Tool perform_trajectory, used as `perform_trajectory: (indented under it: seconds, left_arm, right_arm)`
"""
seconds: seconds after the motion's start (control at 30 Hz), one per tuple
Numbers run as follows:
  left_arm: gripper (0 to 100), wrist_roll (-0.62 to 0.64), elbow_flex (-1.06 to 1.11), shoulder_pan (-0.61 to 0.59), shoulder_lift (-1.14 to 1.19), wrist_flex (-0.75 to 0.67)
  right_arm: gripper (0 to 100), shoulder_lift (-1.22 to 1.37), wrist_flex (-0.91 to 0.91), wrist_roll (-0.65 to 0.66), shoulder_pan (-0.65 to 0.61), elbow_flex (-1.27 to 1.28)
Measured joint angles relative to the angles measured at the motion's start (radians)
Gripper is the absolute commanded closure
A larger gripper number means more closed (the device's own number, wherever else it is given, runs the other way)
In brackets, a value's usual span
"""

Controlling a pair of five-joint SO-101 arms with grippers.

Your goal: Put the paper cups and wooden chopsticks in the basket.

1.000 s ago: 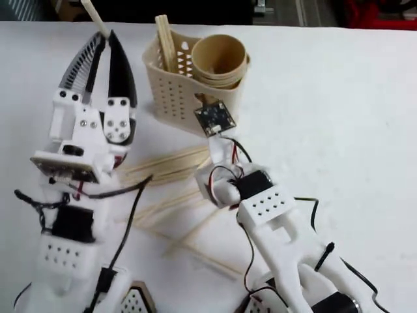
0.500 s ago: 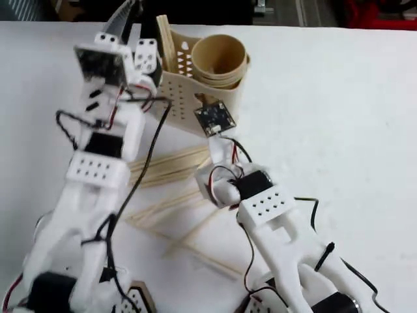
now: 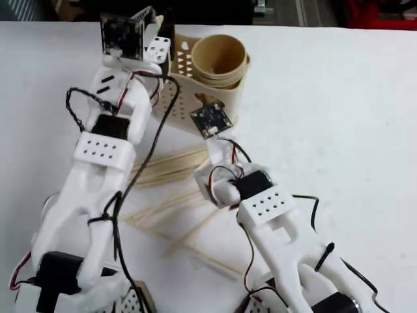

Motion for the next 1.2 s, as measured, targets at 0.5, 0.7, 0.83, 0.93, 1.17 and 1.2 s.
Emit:
perform_trajectory:
  seconds: [0.5,0.7,0.83,0.93,1.17,1.2]
  left_arm:
    - [87,-0.123,-0.089,-0.003,-0.405,0.594]
    - [87,-0.176,-0.089,-0.003,-0.522,0.839]
    - [87,-0.18,-0.035,-0.003,-0.603,0.93]
    - [87,-0.201,0.015,-0.003,-0.663,0.982]
    - [87,-0.356,0.127,-0.003,-0.717,1.117]
    - [87,-0.376,0.155,-0.003,-0.717,1.123]
  right_arm:
    - [98.1,0.0,0.0,0.0,0.034,0.0]
    - [98.1,0.0,0.0,0.0,0.034,0.0]
    - [98.1,0.0,0.0,0.0,0.051,0.0]
    - [98.1,0.0,0.0,0.0,0.081,0.0]
    - [98.1,0.0,0.0,-0.046,0.149,0.0]
    - [98.1,0.0,-0.006,-0.046,0.16,0.0]
